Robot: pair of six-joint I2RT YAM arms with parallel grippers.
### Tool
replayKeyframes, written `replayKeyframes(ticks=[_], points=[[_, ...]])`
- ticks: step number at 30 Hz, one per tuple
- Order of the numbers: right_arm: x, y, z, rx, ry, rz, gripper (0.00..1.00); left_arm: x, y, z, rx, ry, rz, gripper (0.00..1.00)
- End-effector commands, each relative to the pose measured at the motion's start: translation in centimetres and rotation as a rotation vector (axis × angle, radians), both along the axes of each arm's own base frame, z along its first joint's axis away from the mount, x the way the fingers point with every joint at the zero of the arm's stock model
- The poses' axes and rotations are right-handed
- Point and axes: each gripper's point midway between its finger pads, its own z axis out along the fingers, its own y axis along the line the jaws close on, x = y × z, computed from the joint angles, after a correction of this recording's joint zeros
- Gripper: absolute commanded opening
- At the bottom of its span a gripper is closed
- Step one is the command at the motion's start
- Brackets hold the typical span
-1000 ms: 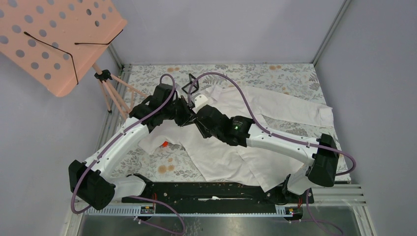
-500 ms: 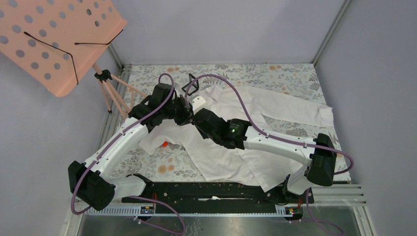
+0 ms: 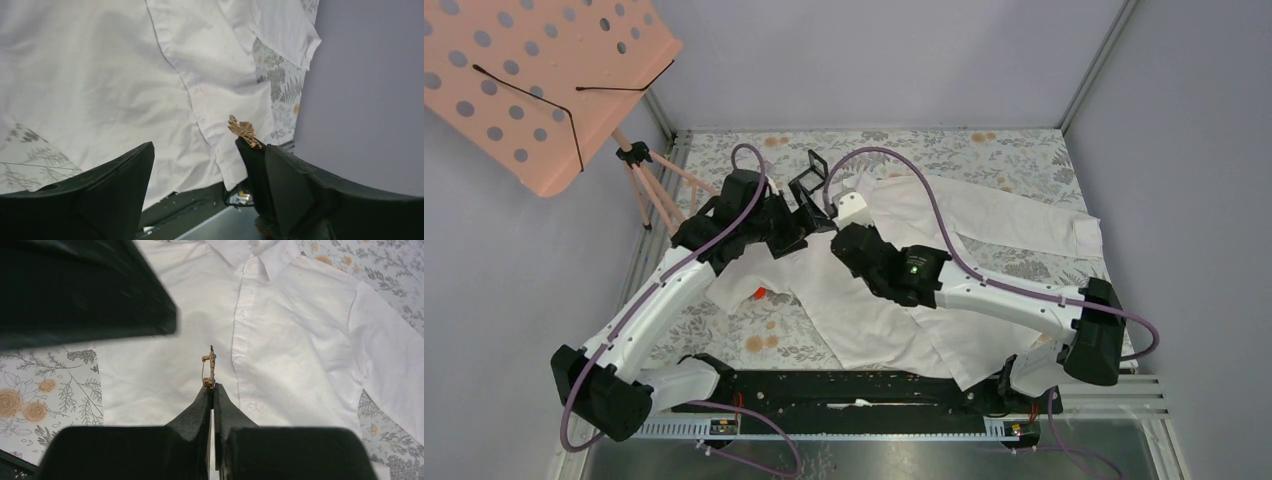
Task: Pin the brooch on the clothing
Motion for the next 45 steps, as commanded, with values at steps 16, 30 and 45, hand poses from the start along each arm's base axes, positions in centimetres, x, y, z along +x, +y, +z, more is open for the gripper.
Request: replayKeyframes(ticks=[16,30,45], points=[[0.1,-2.3,15.9,1.029,0.012,0.156,0.0,-0.4,-0.7,13.9,-0.348,-0.75,-0.081,0.91],[-3.9,-3.2,21.4,1.262,-0.039,0.347,0.0,-5.0,-4.8,19.0,-0.582,-0.919,-0.37,0.63],[-5.0,-2.2,22.1,1.292,-0.006,0.435,0.0,-5.1,-5.3,18.7,-0.575,-0.901,-0.379,0.36]])
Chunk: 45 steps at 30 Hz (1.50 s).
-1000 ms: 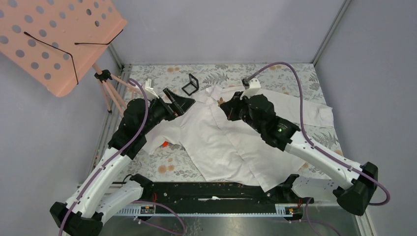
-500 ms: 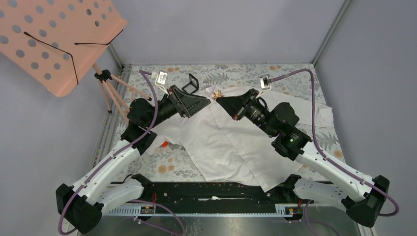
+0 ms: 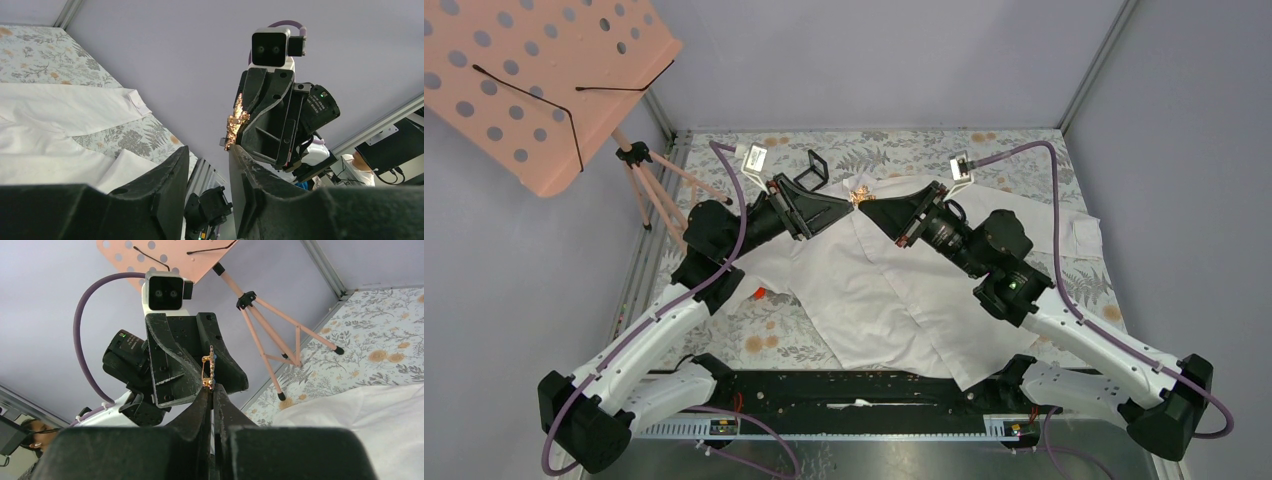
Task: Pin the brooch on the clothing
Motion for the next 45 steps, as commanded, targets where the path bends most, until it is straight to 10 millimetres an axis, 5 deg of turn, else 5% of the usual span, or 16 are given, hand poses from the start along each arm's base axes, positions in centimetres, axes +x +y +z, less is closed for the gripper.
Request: replayKeyframes(ticks=[1,22,35,38,45], points=[[-1.1,0.1,2.4,0.06,-0.055,0.048,0.0,-0.9,-0.1,2.6,-0.037,-0.085,-0.03,0.36],[-1.3,0.6,1.7,0.035,-0.045,0.077,0.0,-1.8,-0.2,4.2,-0.079,-0.121,-0.07,0.31],[-1.4,0.2,1.2,0.018,-0.042,0.065,0.0,-1.8,-0.2,3.9,-0.072,-0.119,-0.072,0.0],[-1.5,-0.2,1.0,-0.004,-0.046,0.049,0.13,-1.7,-0.3,3.6,-0.064,-0.117,-0.07,0.0],[-1.1,-2.1,-0.5,-0.118,-0.032,-0.03,0.69,-1.5,-0.3,3.0,-0.038,-0.119,-0.06,0.0]])
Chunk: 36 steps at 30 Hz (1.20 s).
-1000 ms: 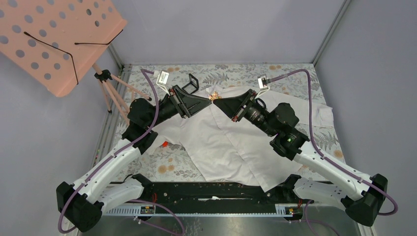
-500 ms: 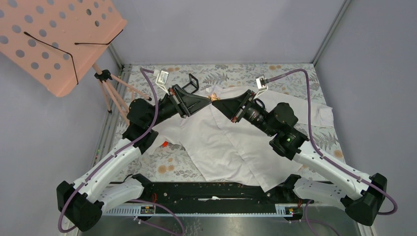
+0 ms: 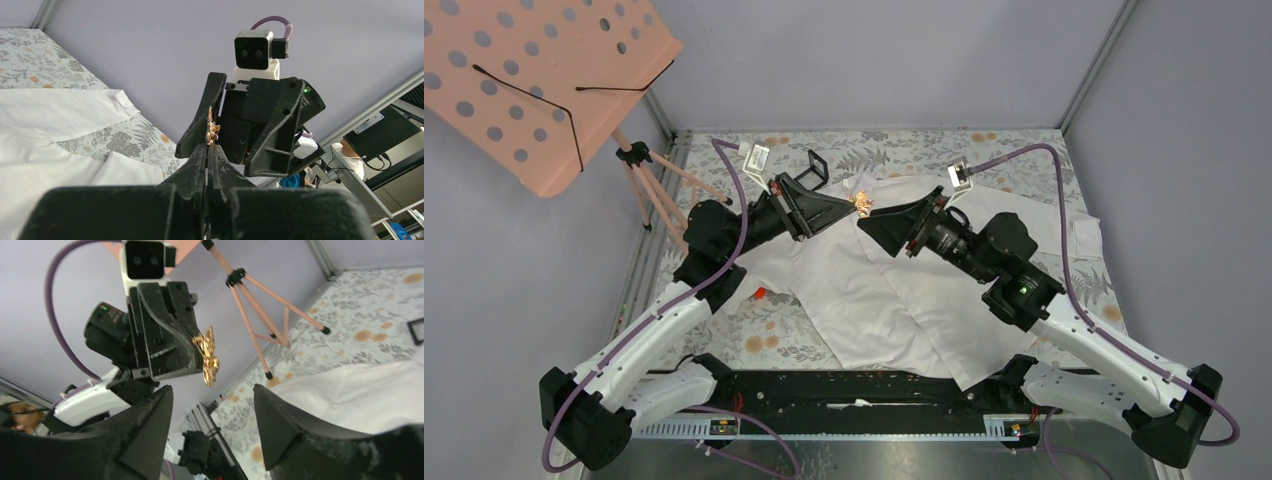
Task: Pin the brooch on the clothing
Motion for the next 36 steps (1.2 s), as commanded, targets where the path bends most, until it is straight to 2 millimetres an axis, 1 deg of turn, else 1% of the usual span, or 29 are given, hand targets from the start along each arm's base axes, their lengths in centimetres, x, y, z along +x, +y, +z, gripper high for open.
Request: replayKeyframes(ticks=[1,3,5,6,9,12,14,17,21,25,29,36], points=[[0.0,-2.3,0.7,-0.069,-0.046,-0.073,0.73,-0.3,0.2,1.7,-0.006,-0.079,0.007,0.0],[0.2,-2.9,0.0,-0.136,-0.058,-0.085,0.81,-0.1,0.0,1.0,0.023,-0.076,0.004,0.0],[0.2,-3.5,0.0,-0.179,-0.065,-0.07,0.86,0.0,-0.4,0.0,0.065,-0.068,-0.017,0.0],[0.3,-3.7,0.0,-0.194,-0.063,-0.053,0.87,-0.2,-0.6,-0.4,0.086,-0.066,-0.035,0.0],[-0.5,-3.4,0.2,-0.211,-0.061,0.059,0.88,-0.6,-1.3,-1.3,0.138,-0.061,-0.096,0.0],[-1.1,-3.1,0.4,-0.203,-0.046,0.137,0.85,-1.3,-1.7,-2.0,0.178,-0.064,-0.144,0.0],[-1.2,-3.1,0.2,-0.201,-0.031,0.16,0.8,-1.8,-2.0,-2.1,0.192,-0.074,-0.166,0.0],[-1.2,-3.0,-0.2,-0.198,-0.002,0.17,0.73,-2.4,-2.4,-2.2,0.204,-0.086,-0.192,0.0],[-1.2,-3.2,-0.5,-0.176,0.019,0.175,0.61,-3.2,-2.9,-2.1,0.206,-0.099,-0.238,0.0],[-0.6,-3.7,-1.4,-0.17,0.034,0.149,0.53,-3.5,-3.3,-2.1,0.208,-0.102,-0.261,0.0],[-0.7,-3.9,-2.0,-0.169,0.049,0.172,0.52,-3.5,-3.4,-1.9,0.206,-0.099,-0.259,0.0],[-1.4,-4.3,-1.8,-0.133,0.051,0.209,0.53,-3.4,-3.5,-2.1,0.211,-0.091,-0.262,0.0]])
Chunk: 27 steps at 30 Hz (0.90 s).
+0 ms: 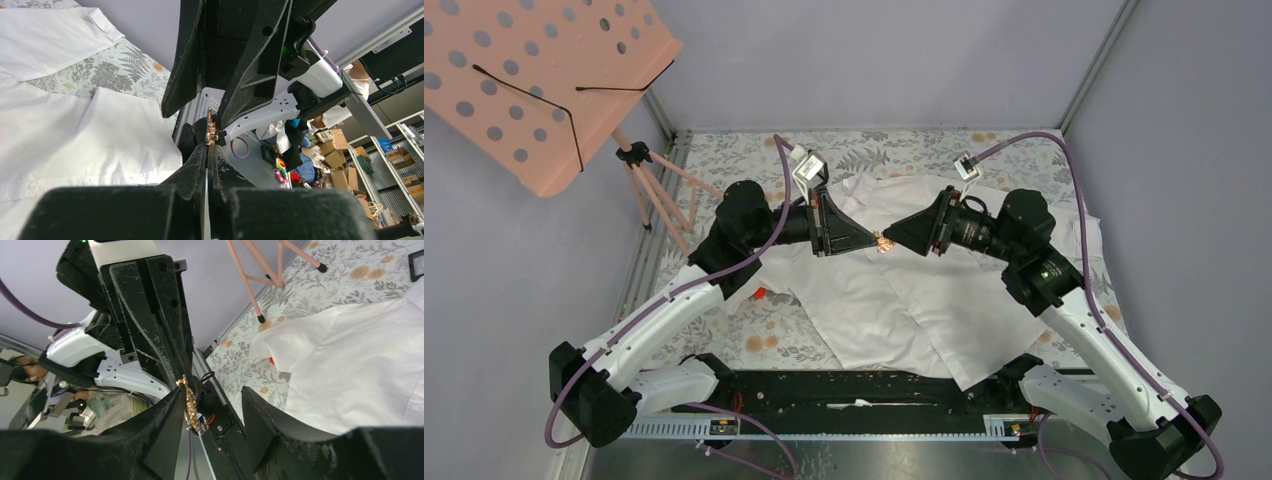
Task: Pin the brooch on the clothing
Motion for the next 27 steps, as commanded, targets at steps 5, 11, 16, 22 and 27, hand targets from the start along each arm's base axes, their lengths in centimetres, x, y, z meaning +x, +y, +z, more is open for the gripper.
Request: replayKeyframes(ticks=[5,11,16,22,27], points=[[-1.4,-0.6,2.6,0.094,-0.045,0.066,0.55,-0.4,0.0,2.6,-0.047,-0.093,-0.02,0.0],[-2.3,-0.4,2.6,0.09,-0.035,0.123,0.55,-0.4,-0.1,2.8,-0.042,-0.101,-0.028,0.0],[-2.6,-0.2,2.0,0.084,-0.009,0.15,0.56,-0.5,0.0,2.8,-0.039,-0.109,-0.028,0.0],[-2.2,0.2,1.9,0.105,0.007,0.156,0.53,-0.6,0.1,2.8,-0.03,-0.113,-0.028,0.0],[-1.4,0.5,0.7,0.09,0.045,0.144,0.47,-0.8,0.2,2.6,-0.021,-0.116,-0.036,0.0]])
